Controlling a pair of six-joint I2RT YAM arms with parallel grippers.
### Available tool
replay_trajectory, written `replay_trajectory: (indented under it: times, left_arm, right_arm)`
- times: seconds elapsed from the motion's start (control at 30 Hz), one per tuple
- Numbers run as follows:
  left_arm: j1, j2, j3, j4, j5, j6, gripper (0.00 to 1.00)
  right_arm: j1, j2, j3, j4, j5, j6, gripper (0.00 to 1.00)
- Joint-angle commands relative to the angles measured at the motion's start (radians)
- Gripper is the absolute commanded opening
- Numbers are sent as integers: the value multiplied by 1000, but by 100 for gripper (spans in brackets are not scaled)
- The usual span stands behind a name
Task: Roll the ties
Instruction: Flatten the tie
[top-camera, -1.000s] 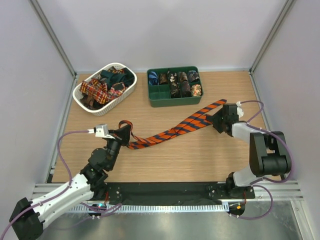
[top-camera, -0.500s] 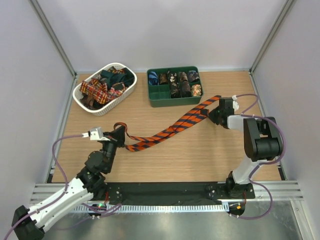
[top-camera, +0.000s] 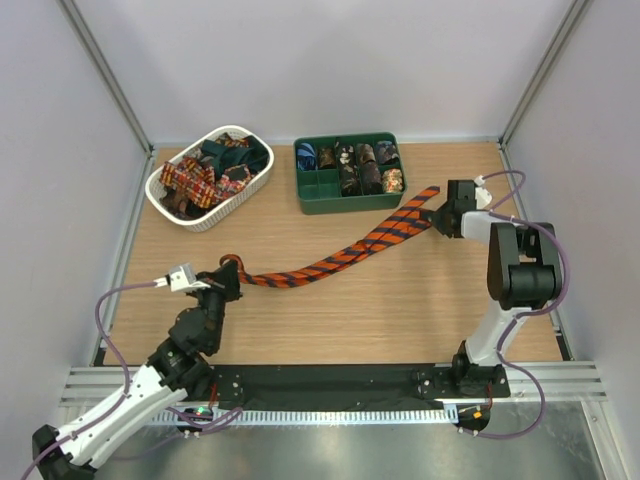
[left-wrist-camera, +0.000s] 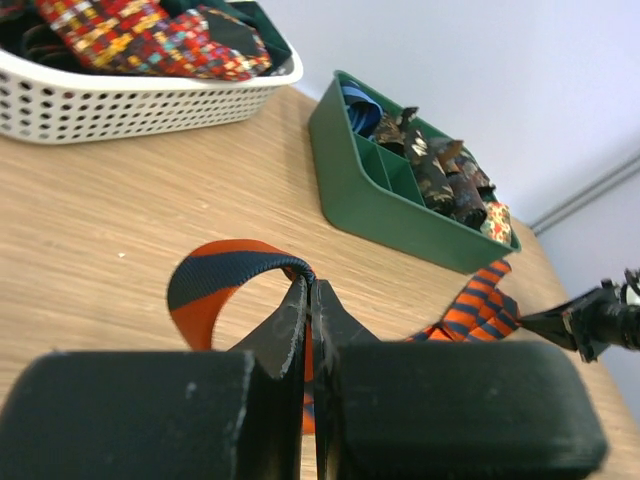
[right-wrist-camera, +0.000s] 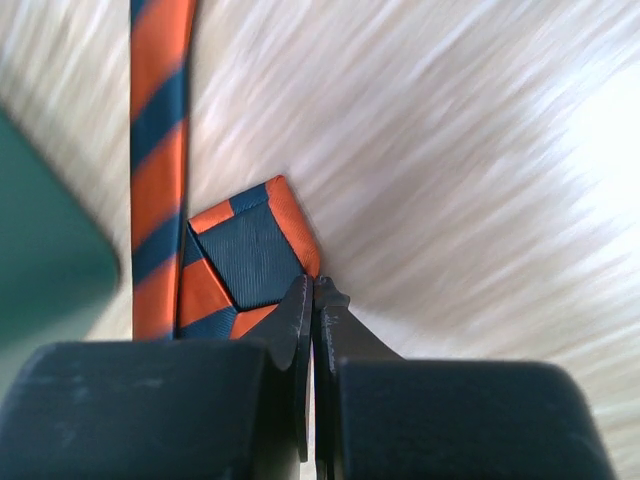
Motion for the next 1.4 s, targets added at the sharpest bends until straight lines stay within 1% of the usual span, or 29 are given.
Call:
replay_trajectory:
  times: [0.0,0.07,0.17,0.2,0.23,0.3,0.37,0.43,0.47,0.5,0.6,0.73,0.77,0.87,0.9,1.0,1.07,1.13,1.17,1.2,1.23,1.27,1.3,1.37]
  left_arm:
    - [-1,-54,-17,-83,-131,-104,0]
    - [-1,-90,-38,-107,-179,-133,0]
    - [-1,-171,-98,-146,-208,-198,1]
    - [-1,-211,-127,-153,-214,-210,1]
    - [-1,-219,-141,-153,-210,-219,3]
    - [-1,-271,-138,-196,-196,-221,10]
    - [-1,-263,-134,-189,-188,-204,13]
    - [-1,-242,-126,-201,-182,-213,20]
    - [-1,-236,-124,-203,-178,-227,28]
    - [-1,-228,-115,-204,-164,-248,55]
    - [-1,-150,-83,-203,-135,-251,84]
    - [-1,-33,-11,-210,-156,-215,88]
    - [-1,32,10,-219,-171,-207,89]
    - [0,166,118,-253,-171,-155,89]
    - [0,267,173,-265,-171,-134,90]
    - [5,423,245,-305,-162,-121,95]
    - [28,485,287,-276,-110,-72,95]
    - [78,565,329,-278,-8,-73,94]
    - [100,588,342,-290,38,-81,92]
    - [145,617,356,-305,106,-89,91]
    - [166,663,380,-316,144,-89,91]
    - [184,692,391,-325,175,-77,89]
    - [215,738,405,-324,239,-66,89]
    - [241,797,455,-334,293,-40,86]
  right_arm:
    - [-65,51,66,-68,48,-19,1]
    - [-81,83,101,-72,39,-13,1]
    - [-94,130,155,-82,12,-5,1]
    - [-95,141,170,-85,5,-7,1]
    - [-97,153,201,-91,0,-10,1]
    - [-103,180,230,-106,-1,-11,1]
    - [-108,193,262,-109,-11,-11,1]
    - [-112,210,290,-117,-11,-11,1]
    - [-114,216,302,-120,-14,-11,1]
    - [-118,236,326,-141,-11,-8,1]
    - [-143,249,360,-151,-23,-5,1]
    - [-172,264,402,-160,-26,-5,1]
    - [-181,267,412,-163,-26,-7,1]
    - [-201,290,458,-184,-20,-15,1]
    - [-209,295,477,-183,-26,-15,1]
    - [-238,325,527,-194,-41,-15,1]
    - [-246,344,552,-215,-38,-19,1]
    - [-246,348,564,-217,-46,-13,1]
    - [-246,347,563,-211,-49,-4,1]
    - [-246,347,560,-207,-50,-1,1]
    - [-246,347,560,-207,-52,-1,1]
    - [-246,348,563,-209,-54,-2,1]
    - [-246,350,564,-210,-54,-2,1]
    - [-246,353,566,-207,-57,1,1]
